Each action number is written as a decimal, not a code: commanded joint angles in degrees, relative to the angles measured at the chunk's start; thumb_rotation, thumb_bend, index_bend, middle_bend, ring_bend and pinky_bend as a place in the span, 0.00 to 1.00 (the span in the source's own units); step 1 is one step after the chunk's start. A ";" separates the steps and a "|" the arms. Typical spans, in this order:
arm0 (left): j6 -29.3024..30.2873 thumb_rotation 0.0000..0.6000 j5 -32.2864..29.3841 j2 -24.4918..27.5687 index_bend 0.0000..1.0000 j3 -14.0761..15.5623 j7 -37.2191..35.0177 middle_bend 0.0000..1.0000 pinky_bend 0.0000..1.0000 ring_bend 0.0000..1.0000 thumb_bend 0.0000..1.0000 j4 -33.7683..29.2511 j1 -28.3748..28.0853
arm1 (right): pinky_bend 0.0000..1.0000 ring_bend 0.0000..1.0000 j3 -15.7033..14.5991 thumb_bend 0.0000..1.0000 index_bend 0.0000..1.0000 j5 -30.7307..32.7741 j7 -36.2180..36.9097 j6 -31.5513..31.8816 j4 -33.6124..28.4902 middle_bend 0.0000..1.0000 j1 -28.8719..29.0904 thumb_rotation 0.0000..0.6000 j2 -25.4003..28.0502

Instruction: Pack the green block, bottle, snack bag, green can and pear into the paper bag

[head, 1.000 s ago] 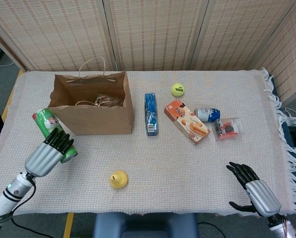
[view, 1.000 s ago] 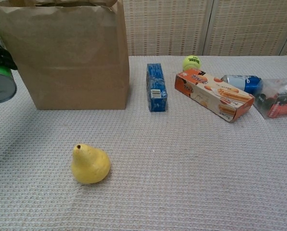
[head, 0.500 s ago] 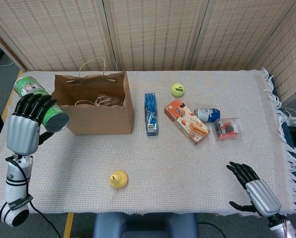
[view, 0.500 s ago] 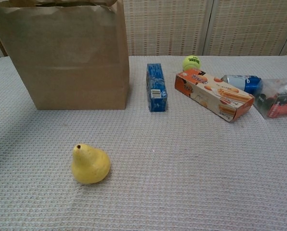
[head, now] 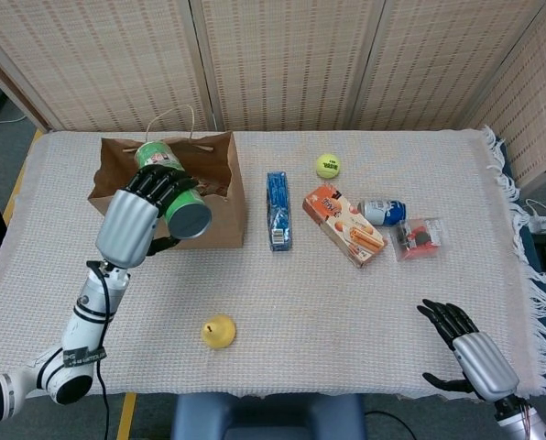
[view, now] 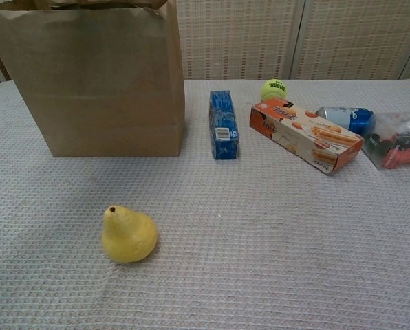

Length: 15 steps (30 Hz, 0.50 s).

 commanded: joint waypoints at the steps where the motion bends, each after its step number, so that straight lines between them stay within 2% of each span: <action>1: -6.72 1.00 -10.33 -2.05 0.65 -3.96 1.97 0.65 0.73 0.61 0.60 -0.57 -5.49 | 0.00 0.00 0.06 0.06 0.00 0.19 0.22 -0.08 -0.02 0.00 0.05 1.00 0.12; 4: -8.61 1.00 -14.22 -2.93 0.62 -4.35 3.99 0.63 0.71 0.58 0.59 0.96 -7.26 | 0.00 0.00 0.06 0.06 0.00 0.27 0.51 -0.18 -0.11 0.00 0.13 1.00 0.29; 6: -10.37 1.00 -17.59 -2.86 0.53 -4.18 5.37 0.53 0.64 0.48 0.53 1.00 -7.96 | 0.00 0.00 0.03 0.06 0.00 0.25 0.63 -0.22 -0.15 0.00 0.15 1.00 0.35; 8: -11.69 1.00 -21.27 -2.51 0.30 -4.10 7.09 0.28 0.45 0.26 0.44 0.28 -8.63 | 0.00 0.00 0.01 0.06 0.00 0.26 0.68 -0.28 -0.17 0.00 0.19 1.00 0.41; 11: -11.72 1.00 -23.41 -2.30 0.14 -3.84 8.82 0.07 0.28 0.07 0.40 -0.17 -9.36 | 0.00 0.00 0.03 0.06 0.00 0.41 0.81 -0.44 -0.24 0.00 0.24 1.00 0.46; 15: -10.82 1.00 -23.65 -2.44 0.03 -3.50 8.77 0.00 0.22 0.02 0.39 -0.27 -9.69 | 0.00 0.00 0.00 0.06 0.00 0.50 0.58 -0.71 -0.36 0.00 0.31 1.00 0.48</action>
